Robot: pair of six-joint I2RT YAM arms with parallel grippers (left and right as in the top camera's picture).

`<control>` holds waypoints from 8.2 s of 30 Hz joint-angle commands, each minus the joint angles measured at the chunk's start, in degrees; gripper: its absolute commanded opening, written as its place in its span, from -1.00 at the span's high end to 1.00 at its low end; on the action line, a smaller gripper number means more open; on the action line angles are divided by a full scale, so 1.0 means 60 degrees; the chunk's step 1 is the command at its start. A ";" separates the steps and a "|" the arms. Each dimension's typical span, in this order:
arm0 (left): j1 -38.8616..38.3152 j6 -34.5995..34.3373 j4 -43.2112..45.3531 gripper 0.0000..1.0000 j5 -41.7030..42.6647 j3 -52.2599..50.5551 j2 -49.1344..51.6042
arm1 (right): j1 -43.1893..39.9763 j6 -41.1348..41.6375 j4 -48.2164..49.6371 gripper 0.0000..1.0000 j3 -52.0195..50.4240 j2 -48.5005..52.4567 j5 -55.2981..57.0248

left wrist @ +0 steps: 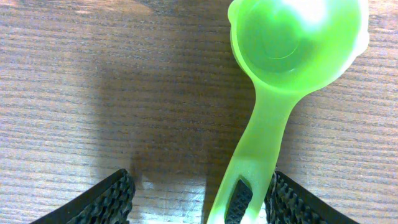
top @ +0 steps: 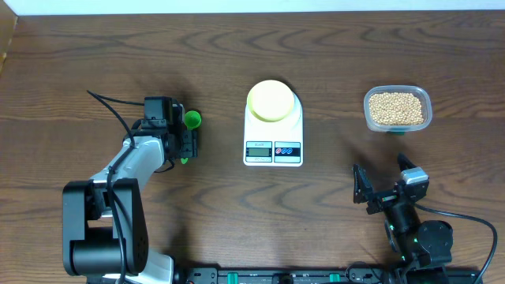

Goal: Scoop item into bowl and weigh 50g on scale
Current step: 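Close the left gripper on the green scoop handle near its bowl, then lift the green scoop slightly with the left gripper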

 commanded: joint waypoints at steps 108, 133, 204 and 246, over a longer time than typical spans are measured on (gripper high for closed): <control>0.0029 -0.0619 0.2138 -0.40 0.1741 -0.0222 0.0375 | 0.0073 0.0076 -0.0033 -0.98 -0.0015 -0.0058 0.0004; 0.0029 -0.0634 0.2087 0.48 0.1599 -0.0226 0.0375 | 0.0073 0.0076 -0.0033 -0.99 -0.0015 -0.0058 0.0007; -0.0160 -0.1304 0.1978 0.55 0.0419 -0.0219 0.0339 | 0.0073 0.0076 -0.0033 -0.99 -0.0015 -0.0058 0.0007; -0.0160 -0.1304 0.2142 0.48 0.0412 -0.0219 0.1056 | 0.0073 0.0076 -0.0033 -0.99 -0.0015 -0.0058 0.0004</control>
